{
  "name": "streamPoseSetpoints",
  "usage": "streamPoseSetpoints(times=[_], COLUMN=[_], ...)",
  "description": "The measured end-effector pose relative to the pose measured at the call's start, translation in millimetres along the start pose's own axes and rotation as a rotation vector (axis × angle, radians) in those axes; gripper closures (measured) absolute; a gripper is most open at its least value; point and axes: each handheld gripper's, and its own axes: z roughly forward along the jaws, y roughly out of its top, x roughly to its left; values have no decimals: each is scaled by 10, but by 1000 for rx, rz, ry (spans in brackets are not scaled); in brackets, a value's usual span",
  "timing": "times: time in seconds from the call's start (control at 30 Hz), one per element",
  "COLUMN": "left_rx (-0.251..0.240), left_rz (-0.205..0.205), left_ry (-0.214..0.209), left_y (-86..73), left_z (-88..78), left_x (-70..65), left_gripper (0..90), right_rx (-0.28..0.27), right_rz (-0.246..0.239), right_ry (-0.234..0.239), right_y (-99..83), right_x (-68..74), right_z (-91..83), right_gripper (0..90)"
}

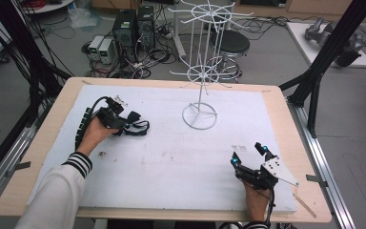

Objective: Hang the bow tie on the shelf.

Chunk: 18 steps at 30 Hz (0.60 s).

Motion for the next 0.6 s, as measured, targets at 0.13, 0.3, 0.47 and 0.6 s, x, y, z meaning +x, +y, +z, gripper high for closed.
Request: streamPoseSetpoints(times=[0.13,0.3,0.47,0.6], left_rx=[-48,-132,-248,-325], left_rz=[-21,-28,-26,-23], left_ry=[2,-4,-5,0], left_y=[-33,-46,-44,-29], left_z=[-32,-114,-218,-306], left_x=[14,14,12,-10], left_gripper=[742,742,743,744], right_rx=[0,1,0,1], right_rz=[0,-2,-3,-2], right_ry=[0,-1,-1,-1], right_y=[0,0,0,0], right_x=[0,0,0,0], right_z=[0,0,0,0], right_gripper=[88,88,88,88])
